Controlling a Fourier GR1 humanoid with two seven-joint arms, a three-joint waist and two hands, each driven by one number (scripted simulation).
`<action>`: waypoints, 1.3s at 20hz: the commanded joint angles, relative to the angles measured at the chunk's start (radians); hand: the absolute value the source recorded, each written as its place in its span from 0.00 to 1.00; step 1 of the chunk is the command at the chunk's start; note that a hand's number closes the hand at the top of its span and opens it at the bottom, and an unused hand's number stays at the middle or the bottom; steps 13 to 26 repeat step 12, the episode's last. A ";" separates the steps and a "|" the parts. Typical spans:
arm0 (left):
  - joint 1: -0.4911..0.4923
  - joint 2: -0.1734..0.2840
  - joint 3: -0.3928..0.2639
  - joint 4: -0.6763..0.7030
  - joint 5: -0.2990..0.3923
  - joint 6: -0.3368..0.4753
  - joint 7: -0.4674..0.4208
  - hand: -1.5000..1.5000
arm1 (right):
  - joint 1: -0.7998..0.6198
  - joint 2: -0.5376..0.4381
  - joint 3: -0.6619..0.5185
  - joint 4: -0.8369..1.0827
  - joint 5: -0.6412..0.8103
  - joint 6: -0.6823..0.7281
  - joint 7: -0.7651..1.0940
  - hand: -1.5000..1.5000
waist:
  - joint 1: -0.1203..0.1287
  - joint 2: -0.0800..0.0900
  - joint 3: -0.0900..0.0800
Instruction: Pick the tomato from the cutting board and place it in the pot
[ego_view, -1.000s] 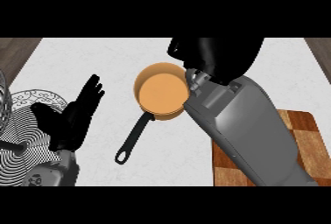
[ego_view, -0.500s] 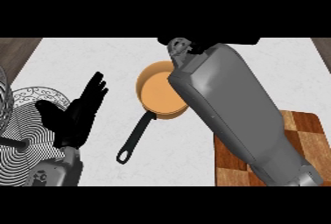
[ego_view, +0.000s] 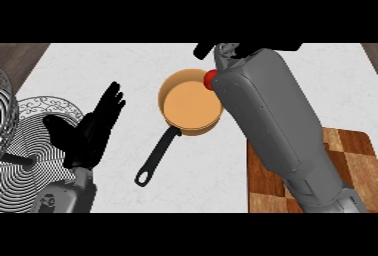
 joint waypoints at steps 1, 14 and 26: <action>-0.030 0.006 0.015 0.008 0.011 -0.006 0.012 0.50 | 0.001 0.011 -0.007 0.002 -0.040 -0.254 0.210 0.00 | 0.003 0.001 0.000; 0.014 0.014 0.032 -0.030 0.002 0.019 0.028 0.50 | 0.049 0.011 -0.049 -0.138 0.297 -0.514 0.163 0.00 | -0.051 -0.018 0.002; 0.014 0.014 0.032 -0.030 0.002 0.019 0.028 0.50 | 0.049 0.011 -0.049 -0.138 0.297 -0.514 0.163 0.00 | -0.051 -0.018 0.002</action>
